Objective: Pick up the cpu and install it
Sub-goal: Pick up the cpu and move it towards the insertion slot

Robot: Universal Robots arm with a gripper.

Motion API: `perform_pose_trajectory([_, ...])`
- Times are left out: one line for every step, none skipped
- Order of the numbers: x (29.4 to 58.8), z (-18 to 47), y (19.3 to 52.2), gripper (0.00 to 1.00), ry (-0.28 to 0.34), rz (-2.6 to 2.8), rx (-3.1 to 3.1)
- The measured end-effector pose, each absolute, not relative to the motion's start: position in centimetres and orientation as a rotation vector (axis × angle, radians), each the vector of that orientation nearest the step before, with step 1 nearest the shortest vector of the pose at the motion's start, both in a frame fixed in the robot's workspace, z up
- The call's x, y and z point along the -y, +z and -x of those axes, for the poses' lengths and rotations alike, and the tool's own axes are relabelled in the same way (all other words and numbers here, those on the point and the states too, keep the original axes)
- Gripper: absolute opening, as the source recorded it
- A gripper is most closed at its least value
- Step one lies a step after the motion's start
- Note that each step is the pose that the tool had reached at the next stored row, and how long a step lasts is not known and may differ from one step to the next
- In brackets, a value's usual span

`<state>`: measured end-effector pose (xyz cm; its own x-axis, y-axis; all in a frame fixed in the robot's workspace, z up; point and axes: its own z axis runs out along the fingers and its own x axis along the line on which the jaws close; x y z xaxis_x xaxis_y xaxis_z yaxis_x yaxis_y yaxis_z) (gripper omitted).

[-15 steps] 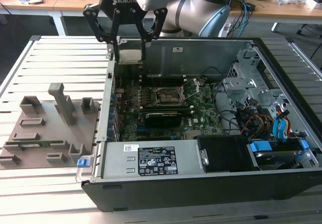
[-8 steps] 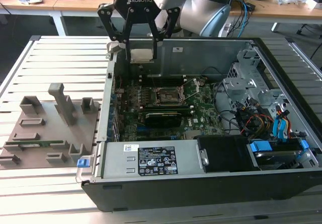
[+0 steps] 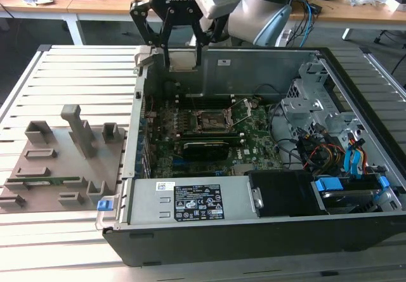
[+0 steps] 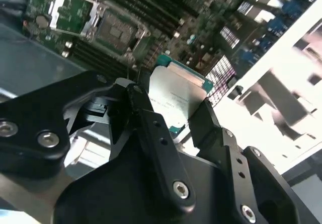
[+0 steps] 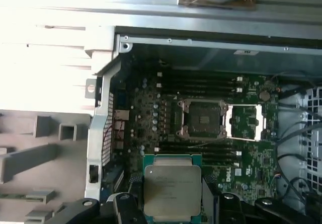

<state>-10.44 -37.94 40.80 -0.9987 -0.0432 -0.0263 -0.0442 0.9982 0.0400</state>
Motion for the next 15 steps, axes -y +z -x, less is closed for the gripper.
perform_pose_trajectory([37.7, 10.2, 40.8, 0.55, 0.017, 0.069, -3.116])
perform_pose_trajectory([37.6, 9.9, 40.8, 0.55, 0.006, 0.070, -3.116])
perform_pose_trajectory([37.5, 9.7, 40.7, 0.55, 0.005, 0.069, -3.117])
perform_pose_trajectory([37.4, 9.4, 40.7, 0.55, 0.005, 0.069, -3.118])
perform_pose_trajectory([37.4, 9.1, 40.5, 0.55, 0.005, 0.069, -3.119])
perform_pose_trajectory([37.4, 8.9, 40.4, 0.55, 0.005, 0.069, -3.121])
perform_pose_trajectory([37.3, 8.6, 40.3, 0.55, 0.005, 0.069, -3.122])
perform_pose_trajectory([37.2, 8.3, 40.1, 0.55, 0.005, 0.070, -3.124])
perform_pose_trajectory([37.1, 7.8, 39.6, 0.55, 0.003, 0.069, -3.126])
perform_pose_trajectory([36.8, 7.3, 39.2, 0.55, 0.001, 0.069, -3.127])
perform_pose_trajectory([36.7, 7.0, 39.0, 0.55, 0.000, 0.070, -3.128])
perform_pose_trajectory([36.7, 6.8, 38.9, 0.55, -0.001, 0.070, -3.128])
perform_pose_trajectory([36.6, 6.6, 38.8, 0.55, -0.001, 0.070, -3.129])
perform_pose_trajectory([36.5, 6.4, 38.6, 0.55, -0.002, 0.070, -3.129])
perform_pose_trajectory([36.5, 6.1, 38.5, 0.55, -0.003, 0.070, -3.129])
